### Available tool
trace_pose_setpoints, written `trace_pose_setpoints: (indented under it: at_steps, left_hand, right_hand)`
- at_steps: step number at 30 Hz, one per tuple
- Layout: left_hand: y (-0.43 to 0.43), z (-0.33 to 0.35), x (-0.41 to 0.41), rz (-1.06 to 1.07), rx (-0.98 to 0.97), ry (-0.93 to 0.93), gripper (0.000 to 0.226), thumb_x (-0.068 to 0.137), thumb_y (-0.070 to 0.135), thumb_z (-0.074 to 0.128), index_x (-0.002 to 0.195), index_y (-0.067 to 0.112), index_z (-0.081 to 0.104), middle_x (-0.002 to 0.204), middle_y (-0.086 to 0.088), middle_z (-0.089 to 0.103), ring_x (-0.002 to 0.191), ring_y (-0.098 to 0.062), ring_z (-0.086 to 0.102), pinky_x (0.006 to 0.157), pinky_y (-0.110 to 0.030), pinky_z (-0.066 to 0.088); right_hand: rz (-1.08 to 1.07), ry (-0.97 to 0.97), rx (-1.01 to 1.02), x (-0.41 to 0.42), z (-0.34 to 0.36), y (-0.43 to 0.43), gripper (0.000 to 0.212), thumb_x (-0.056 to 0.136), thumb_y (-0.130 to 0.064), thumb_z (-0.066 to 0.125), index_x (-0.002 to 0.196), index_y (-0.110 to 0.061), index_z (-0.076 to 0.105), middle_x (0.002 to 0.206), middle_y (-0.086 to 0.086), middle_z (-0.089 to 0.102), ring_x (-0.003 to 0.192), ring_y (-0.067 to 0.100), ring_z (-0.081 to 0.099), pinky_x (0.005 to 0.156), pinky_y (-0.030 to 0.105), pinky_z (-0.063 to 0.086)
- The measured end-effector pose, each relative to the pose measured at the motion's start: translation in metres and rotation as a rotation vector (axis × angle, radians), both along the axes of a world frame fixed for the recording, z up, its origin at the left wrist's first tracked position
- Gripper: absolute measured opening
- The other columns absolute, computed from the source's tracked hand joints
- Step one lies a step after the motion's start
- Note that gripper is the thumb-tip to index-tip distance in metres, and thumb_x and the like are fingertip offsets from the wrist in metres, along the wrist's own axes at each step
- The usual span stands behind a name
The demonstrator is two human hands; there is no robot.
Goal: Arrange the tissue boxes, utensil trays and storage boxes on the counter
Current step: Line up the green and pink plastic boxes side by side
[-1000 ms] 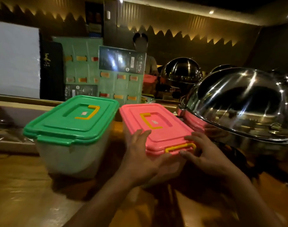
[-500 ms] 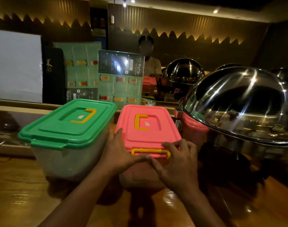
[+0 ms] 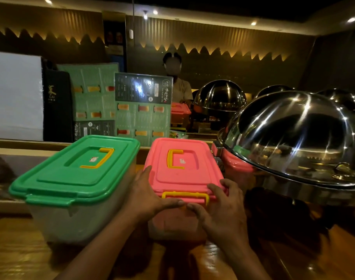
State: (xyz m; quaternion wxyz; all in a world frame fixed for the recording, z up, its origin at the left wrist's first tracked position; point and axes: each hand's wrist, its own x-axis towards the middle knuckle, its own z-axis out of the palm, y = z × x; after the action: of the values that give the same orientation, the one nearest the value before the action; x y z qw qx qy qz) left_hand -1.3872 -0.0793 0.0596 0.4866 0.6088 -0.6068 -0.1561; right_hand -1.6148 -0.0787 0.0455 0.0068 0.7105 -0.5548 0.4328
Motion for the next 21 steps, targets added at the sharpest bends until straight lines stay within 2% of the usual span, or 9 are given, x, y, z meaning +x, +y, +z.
trace_pose_setpoints:
  at_steps: [3,8,14,17,19,21]
  left_hand:
    - [-0.012,0.003,-0.006,0.015,-0.016,-0.016,0.125,0.026,0.077,0.088,0.134,0.029,0.047,0.126,0.008,0.052,0.113,-0.012,0.055,0.095,-0.037,0.052]
    - [-0.029,0.003,-0.014,-0.006,-0.004,-0.013,0.12,0.028,0.079,0.086,0.131,0.032,0.048,0.123,0.006,0.05,0.113,-0.012,0.054,0.091,-0.031,0.051]
    - [-0.031,0.003,-0.014,-0.006,0.008,-0.039,0.123,0.028,0.081,0.083,0.133,0.031,0.045,0.126,0.005,0.047,0.116,-0.012,0.05,0.094,-0.033,0.05]
    - [-0.031,0.004,-0.014,-0.014,0.032,-0.041,0.12,0.031,0.077,0.086,0.133,0.03,0.044,0.124,0.007,0.045,0.115,-0.009,0.047,0.092,-0.029,0.046]
    - [-0.029,0.006,-0.014,-0.009,0.064,-0.044,0.125,0.029,0.08,0.084,0.135,0.028,0.044,0.127,0.005,0.045,0.118,-0.013,0.049,0.092,-0.03,0.048]
    - [-0.027,0.008,-0.01,-0.017,0.131,-0.074,0.137,0.028,0.084,0.08,0.144,0.026,0.038,0.139,-0.001,0.043,0.131,-0.021,0.045,0.102,-0.037,0.047]
  right_hand:
    - [-0.015,0.015,0.0,-0.007,0.001,-0.018,0.077,0.064,-0.07,0.077,0.12,-0.019,0.068,0.133,0.005,0.049,0.125,0.026,0.045,0.095,0.048,0.051]
    - [-0.031,0.021,0.003,-0.015,0.004,-0.038,0.078,0.06,-0.071,0.078,0.116,-0.017,0.071,0.126,0.005,0.056,0.119,0.027,0.052,0.093,0.046,0.053]
    - [-0.039,0.005,0.015,-0.015,0.005,-0.039,0.079,0.059,-0.069,0.081,0.118,-0.018,0.071,0.127,0.002,0.055,0.119,0.025,0.052,0.09,0.046,0.054]
    - [-0.042,0.01,0.0,-0.015,0.003,-0.04,0.08,0.059,-0.069,0.08,0.118,-0.016,0.07,0.128,0.005,0.055,0.12,0.027,0.053,0.092,0.049,0.053]
    - [-0.044,0.022,0.022,-0.015,0.002,-0.041,0.081,0.06,-0.07,0.08,0.12,-0.016,0.069,0.131,0.007,0.054,0.122,0.028,0.052,0.093,0.05,0.053]
    - [-0.052,0.054,0.044,-0.012,0.003,-0.038,0.081,0.063,-0.067,0.08,0.123,-0.014,0.067,0.135,0.011,0.053,0.124,0.031,0.051,0.094,0.052,0.052]
